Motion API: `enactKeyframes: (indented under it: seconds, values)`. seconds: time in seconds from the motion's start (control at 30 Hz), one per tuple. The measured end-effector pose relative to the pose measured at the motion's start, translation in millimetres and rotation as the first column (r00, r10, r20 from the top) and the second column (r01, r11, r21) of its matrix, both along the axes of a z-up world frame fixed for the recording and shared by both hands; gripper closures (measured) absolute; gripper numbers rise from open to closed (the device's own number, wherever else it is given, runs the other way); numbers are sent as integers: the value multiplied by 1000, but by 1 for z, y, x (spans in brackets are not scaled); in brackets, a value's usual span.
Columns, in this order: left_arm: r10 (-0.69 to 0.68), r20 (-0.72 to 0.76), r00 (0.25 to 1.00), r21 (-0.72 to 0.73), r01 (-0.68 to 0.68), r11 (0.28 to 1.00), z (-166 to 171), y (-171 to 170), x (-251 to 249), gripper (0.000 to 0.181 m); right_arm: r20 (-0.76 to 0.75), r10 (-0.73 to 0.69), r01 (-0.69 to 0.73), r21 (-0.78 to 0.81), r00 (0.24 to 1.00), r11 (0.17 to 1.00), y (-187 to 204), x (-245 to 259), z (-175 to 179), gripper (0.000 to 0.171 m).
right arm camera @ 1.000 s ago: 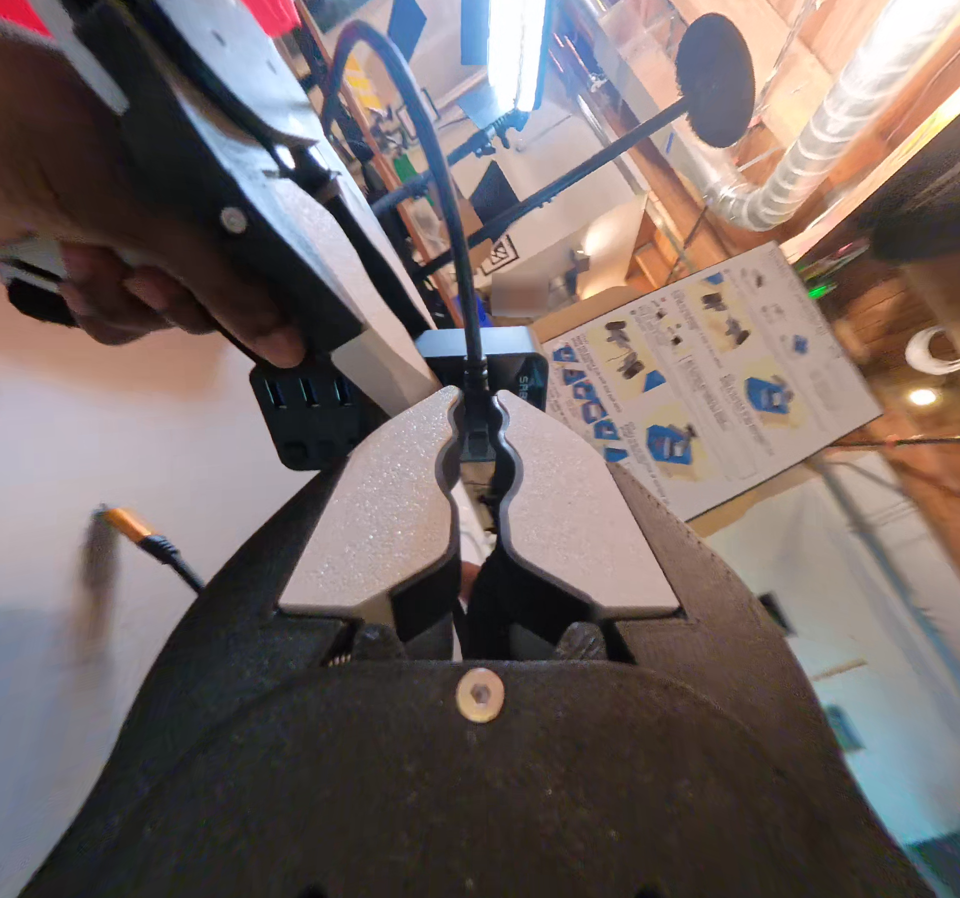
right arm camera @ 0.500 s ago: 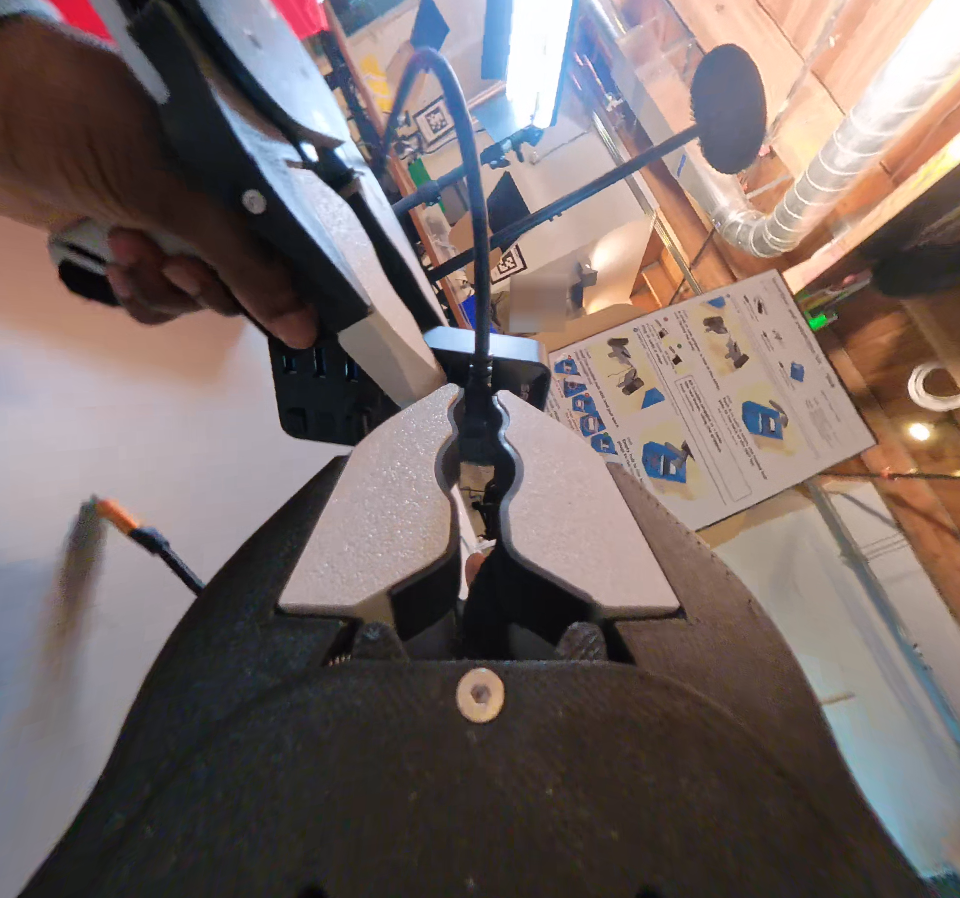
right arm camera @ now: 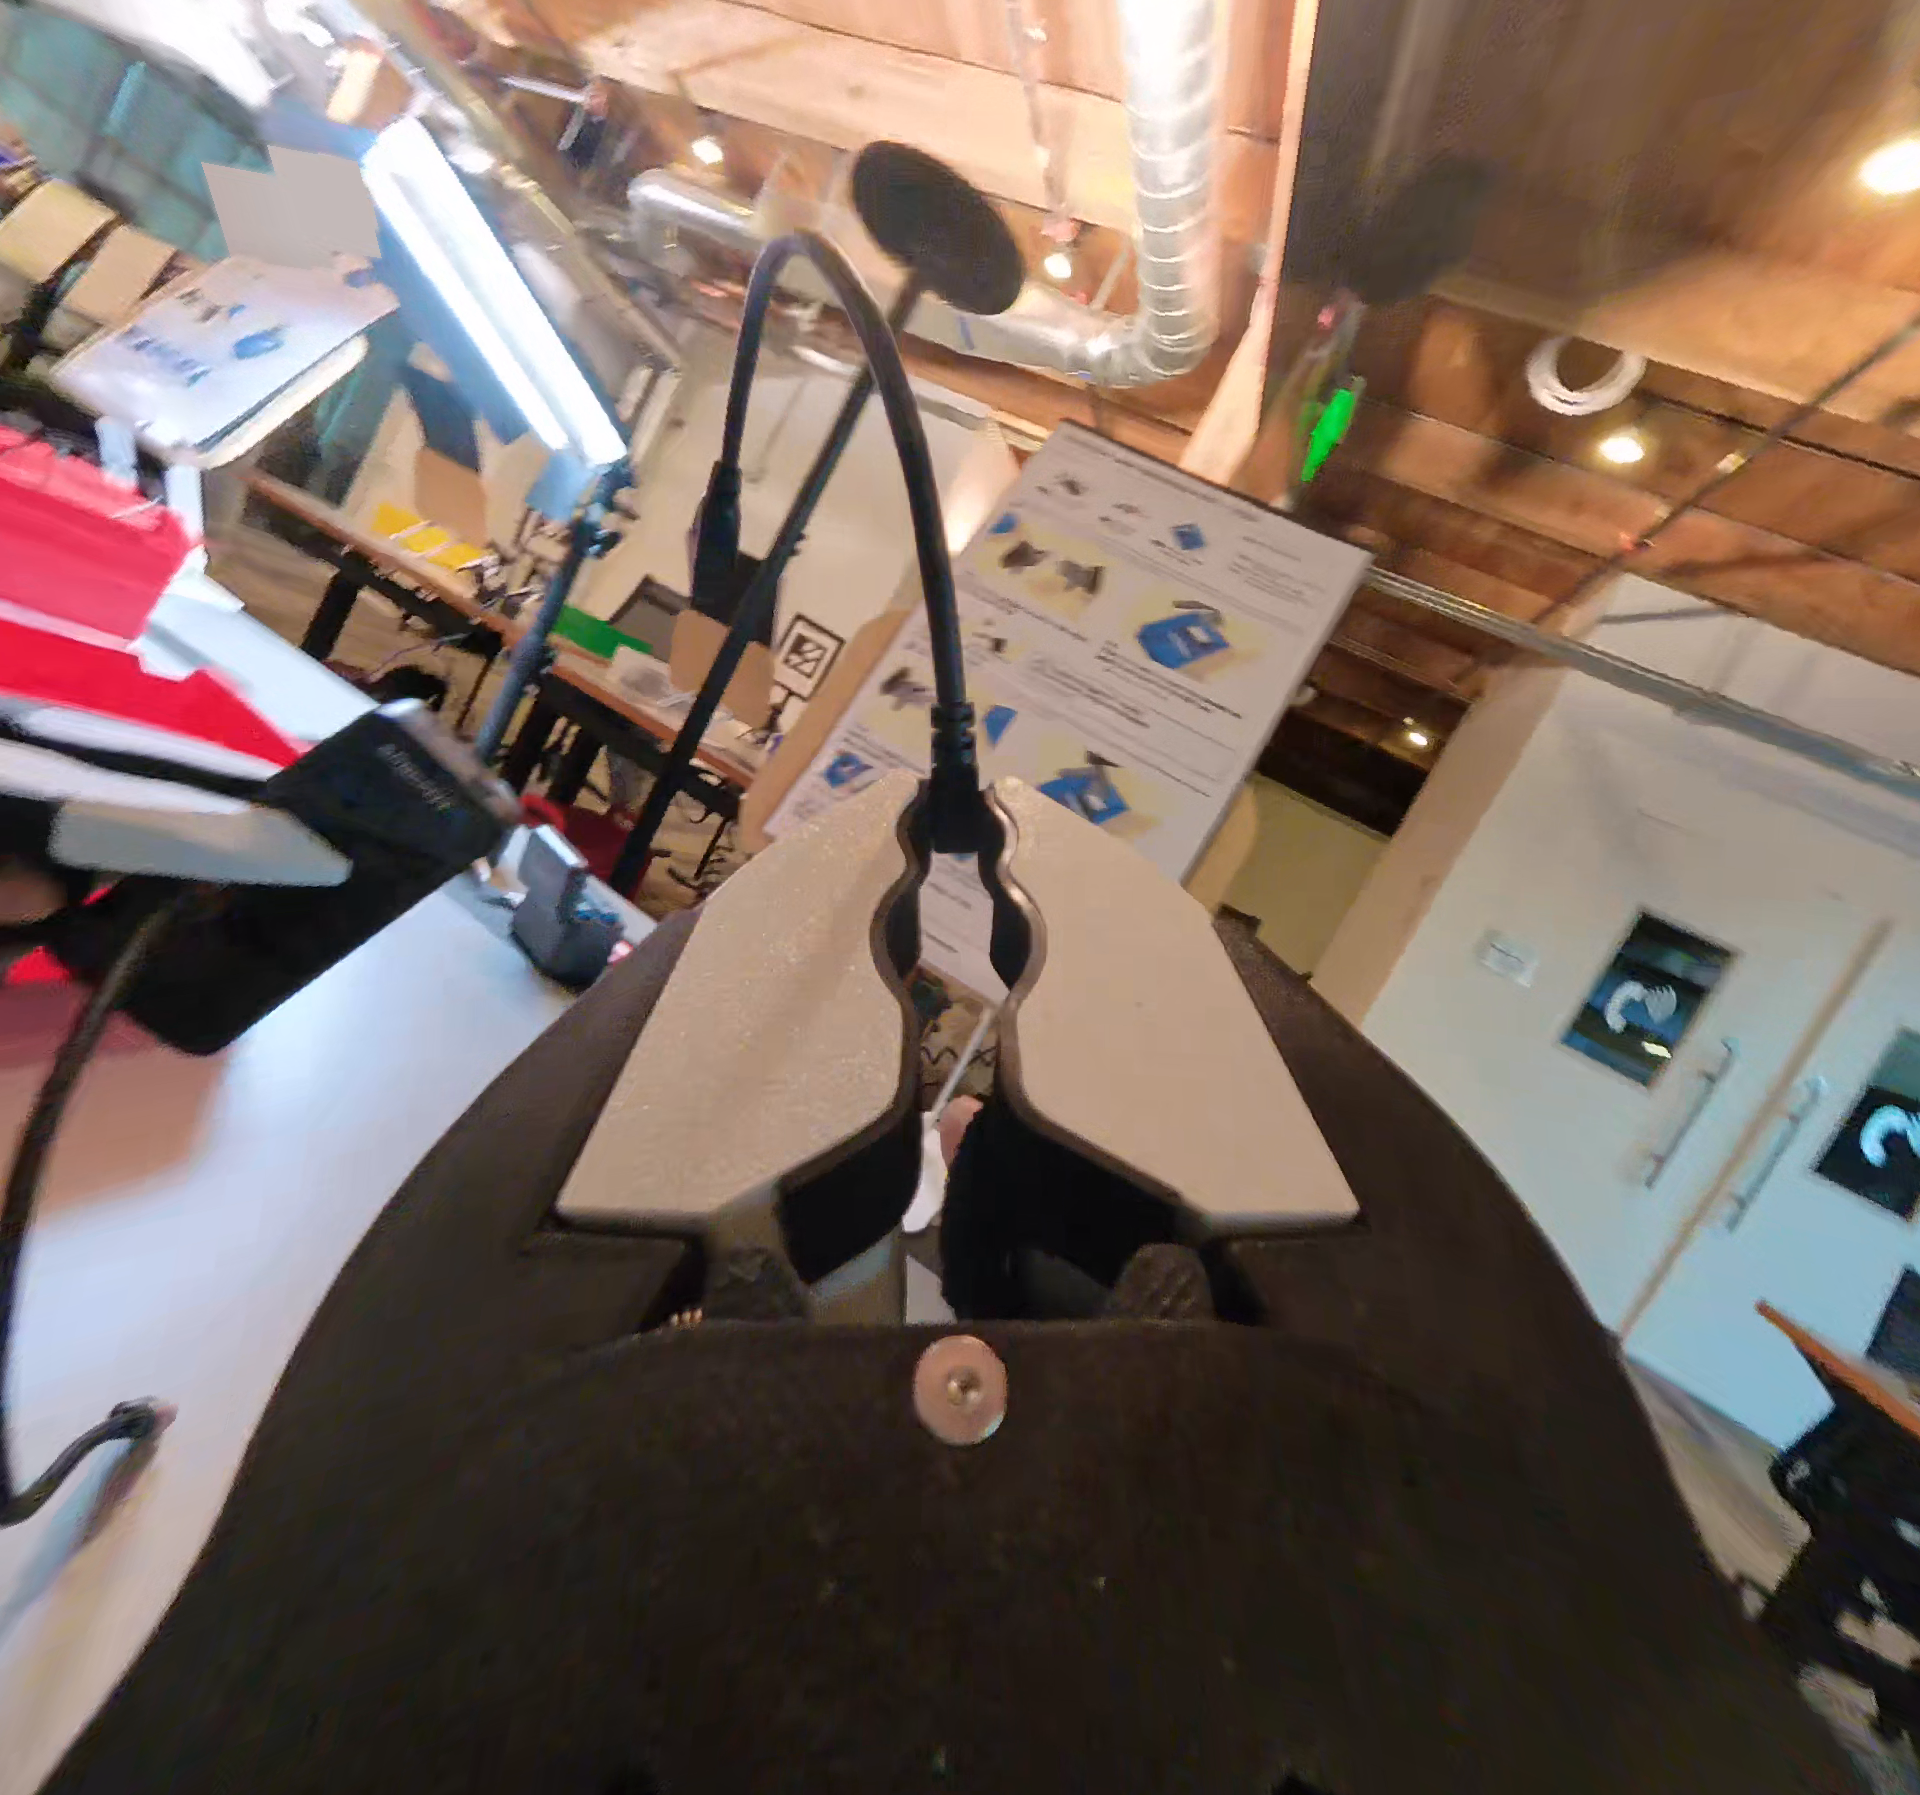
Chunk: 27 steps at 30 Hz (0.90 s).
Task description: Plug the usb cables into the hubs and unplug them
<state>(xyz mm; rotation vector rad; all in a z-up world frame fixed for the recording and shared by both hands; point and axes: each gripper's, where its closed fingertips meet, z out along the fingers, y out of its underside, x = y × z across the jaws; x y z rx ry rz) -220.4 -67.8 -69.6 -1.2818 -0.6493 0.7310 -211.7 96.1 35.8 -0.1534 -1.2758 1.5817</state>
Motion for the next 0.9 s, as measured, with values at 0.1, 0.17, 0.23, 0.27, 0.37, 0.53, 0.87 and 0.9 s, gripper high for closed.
enactKeyframes:
  seconds: [0.1, 0.17, 0.23, 0.27, 0.37, 0.53, 0.87, 0.9]
  values:
    - [-31, -9, 999, 9, 31, 999, -1, 9, 3, 153, 50, -77, 80, -48, 996, 996, 50, 4, 16, 163]
    - [-54, 1, 999, -7, 54, 999, -6, 16, 4, 153, 107, -176, 176, 11, 979, 984, 87, 8, 13, 163]
    - [-57, -1, 998, -29, 57, 998, -9, 21, 5, 153, 175, -286, 267, 124, 942, 956, 124, 12, -1, 163]
    - [-58, -4, 998, -36, 58, 998, -10, 23, 5, 153, 206, -352, 314, 195, 913, 929, 142, 13, -12, 163]
    - [-64, -7, 998, -30, 64, 998, -9, 26, 6, 154, 237, -574, 465, 388, 784, 796, 200, 16, -42, 163]
    - [-42, -13, 999, -11, 42, 999, -7, 21, 4, 154, 135, -753, 518, 646, 644, 560, 254, 21, -83, 163]
    - [-88, 4, 996, 76, 87, 993, -6, 18, 5, 153, 148, -656, 190, 890, 740, 415, 230, -22, -176, 163]
    - [-95, 8, 995, 91, 94, 991, -6, 18, 4, 153, 192, -650, 136, 897, 735, 420, 228, -24, -185, 163]
